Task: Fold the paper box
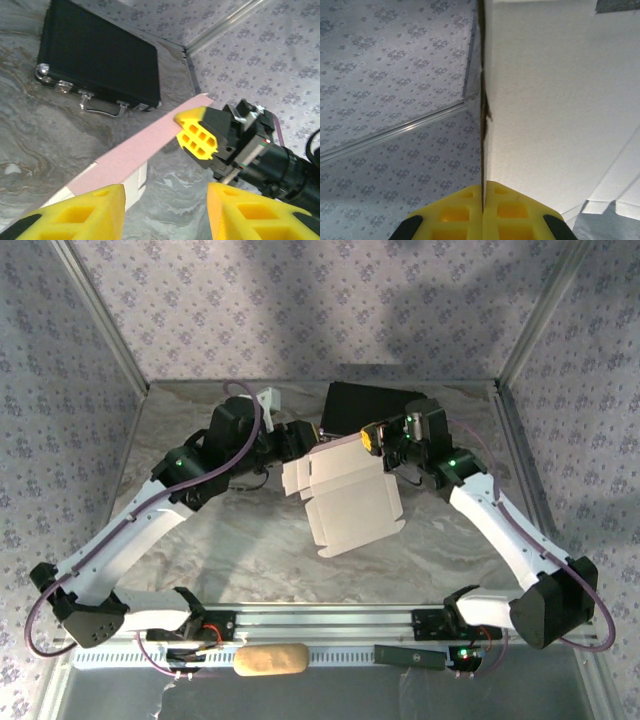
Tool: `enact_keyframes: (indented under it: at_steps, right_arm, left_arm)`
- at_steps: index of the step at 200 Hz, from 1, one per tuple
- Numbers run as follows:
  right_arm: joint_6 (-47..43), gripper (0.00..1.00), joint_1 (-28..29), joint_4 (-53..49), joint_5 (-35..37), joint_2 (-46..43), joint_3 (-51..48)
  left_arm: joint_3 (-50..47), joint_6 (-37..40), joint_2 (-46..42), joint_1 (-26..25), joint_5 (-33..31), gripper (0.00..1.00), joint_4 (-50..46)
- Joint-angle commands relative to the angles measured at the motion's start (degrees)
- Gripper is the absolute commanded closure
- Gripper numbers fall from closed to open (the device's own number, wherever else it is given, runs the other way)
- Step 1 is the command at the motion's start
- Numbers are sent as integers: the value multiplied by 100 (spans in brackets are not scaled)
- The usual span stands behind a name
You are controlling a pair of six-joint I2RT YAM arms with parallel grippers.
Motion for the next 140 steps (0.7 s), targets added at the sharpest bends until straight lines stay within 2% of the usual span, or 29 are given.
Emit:
enact_keyframes:
  at_steps: [1,59,94,140]
  right_arm:
    - [-232,100,23,-178,215,-220,531]
    - [-435,100,61,-385,206,-249,1130]
    - [-506,100,97,-321,210,-274,1162]
    - [-505,100,97,-226,241,-326,1124]
  left_arm:
    - [462,-87,6,-120,-286,55,-244]
    - [1200,239,229,-347,-660,57,-434]
    - [1572,337,505,-364,-544,57,-719]
    - [1227,182,468,-468,-694,58,-681]
